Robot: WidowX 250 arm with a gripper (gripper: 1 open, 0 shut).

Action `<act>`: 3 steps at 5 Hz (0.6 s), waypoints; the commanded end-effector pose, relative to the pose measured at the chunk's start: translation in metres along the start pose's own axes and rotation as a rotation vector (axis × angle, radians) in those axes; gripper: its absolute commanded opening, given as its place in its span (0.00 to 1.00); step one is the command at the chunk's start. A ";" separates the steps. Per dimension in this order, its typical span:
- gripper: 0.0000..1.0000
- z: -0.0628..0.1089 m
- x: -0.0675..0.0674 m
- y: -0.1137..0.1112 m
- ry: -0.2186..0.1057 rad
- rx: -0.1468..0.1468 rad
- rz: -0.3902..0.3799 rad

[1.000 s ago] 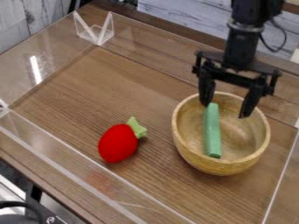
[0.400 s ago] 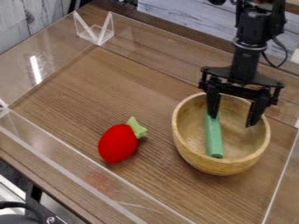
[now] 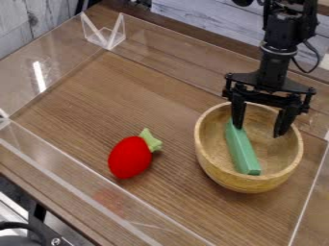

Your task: Remove the green block from the brown bowl and put it on the table

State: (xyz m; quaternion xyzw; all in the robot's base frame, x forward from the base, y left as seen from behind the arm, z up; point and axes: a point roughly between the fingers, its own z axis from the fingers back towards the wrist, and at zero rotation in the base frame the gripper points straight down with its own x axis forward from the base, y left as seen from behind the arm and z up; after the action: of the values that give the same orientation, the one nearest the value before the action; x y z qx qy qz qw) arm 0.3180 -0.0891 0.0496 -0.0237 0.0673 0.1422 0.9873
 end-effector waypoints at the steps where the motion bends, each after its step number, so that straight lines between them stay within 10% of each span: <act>1: 1.00 -0.010 0.004 0.008 -0.016 -0.003 0.049; 3: 1.00 -0.005 -0.009 0.011 -0.009 0.021 0.050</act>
State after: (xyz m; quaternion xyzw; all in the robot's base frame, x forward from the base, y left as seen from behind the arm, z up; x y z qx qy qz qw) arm 0.3110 -0.0814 0.0475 -0.0130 0.0577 0.1671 0.9842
